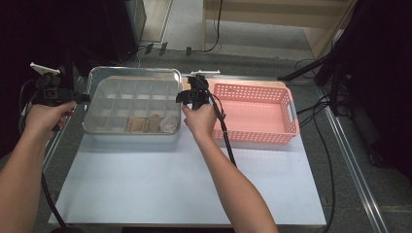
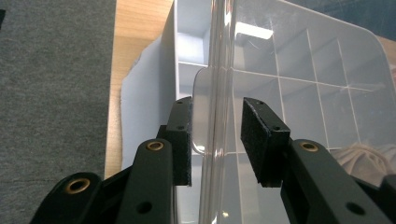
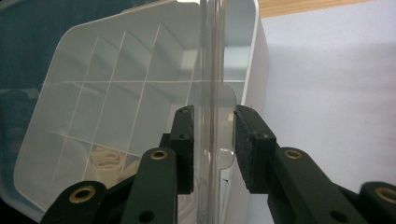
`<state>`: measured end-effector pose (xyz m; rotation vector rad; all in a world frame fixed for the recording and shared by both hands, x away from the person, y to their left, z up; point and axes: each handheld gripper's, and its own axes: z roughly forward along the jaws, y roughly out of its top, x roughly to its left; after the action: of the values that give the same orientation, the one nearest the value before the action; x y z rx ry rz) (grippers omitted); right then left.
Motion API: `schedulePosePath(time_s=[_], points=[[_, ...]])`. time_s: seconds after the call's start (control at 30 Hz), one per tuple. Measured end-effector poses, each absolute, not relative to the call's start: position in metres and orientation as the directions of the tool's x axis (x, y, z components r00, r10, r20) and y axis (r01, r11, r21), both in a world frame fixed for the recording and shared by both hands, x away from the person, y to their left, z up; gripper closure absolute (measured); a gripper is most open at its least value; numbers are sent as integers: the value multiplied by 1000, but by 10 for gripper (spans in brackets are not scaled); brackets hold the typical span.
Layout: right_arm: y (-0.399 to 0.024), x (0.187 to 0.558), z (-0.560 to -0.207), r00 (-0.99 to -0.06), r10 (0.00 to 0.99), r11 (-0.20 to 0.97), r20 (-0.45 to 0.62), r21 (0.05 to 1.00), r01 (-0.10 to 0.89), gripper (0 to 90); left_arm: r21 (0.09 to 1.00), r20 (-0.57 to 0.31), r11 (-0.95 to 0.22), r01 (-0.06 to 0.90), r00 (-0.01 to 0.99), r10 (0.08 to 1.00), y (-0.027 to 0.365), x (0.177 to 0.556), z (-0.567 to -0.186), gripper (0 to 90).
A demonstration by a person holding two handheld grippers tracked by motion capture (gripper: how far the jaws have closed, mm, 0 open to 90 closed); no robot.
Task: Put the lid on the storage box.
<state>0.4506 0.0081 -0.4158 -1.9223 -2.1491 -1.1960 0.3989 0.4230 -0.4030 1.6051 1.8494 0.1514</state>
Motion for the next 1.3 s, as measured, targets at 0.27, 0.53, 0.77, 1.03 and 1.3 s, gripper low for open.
schedulePosePath(time_s=[0.27, 0.53, 0.77, 1.03, 1.3], points=[[9, 455, -422, -222, 846, -54, 485, 492, 869, 696, 481, -412, 242, 843, -27, 911, 423, 406, -411, 659], [12, 459, -429, -205, 856, -51, 475, 471, 880, 673, 463, -401, 238, 854, -38, 915, 421, 412, -417, 652], [13, 463, -431, -206, 861, -33, 465, 456, 889, 661, 441, -405, 242, 864, -49, 913, 421, 417, -424, 641], [20, 466, -434, -215, 863, -13, 458, 444, 896, 643, 434, -409, 268, 860, -77, 909, 425, 418, -431, 621], [20, 470, -435, -211, 861, -20, 464, 444, 896, 640, 442, -415, 279, 853, -81, 906, 424, 420, -431, 619]])
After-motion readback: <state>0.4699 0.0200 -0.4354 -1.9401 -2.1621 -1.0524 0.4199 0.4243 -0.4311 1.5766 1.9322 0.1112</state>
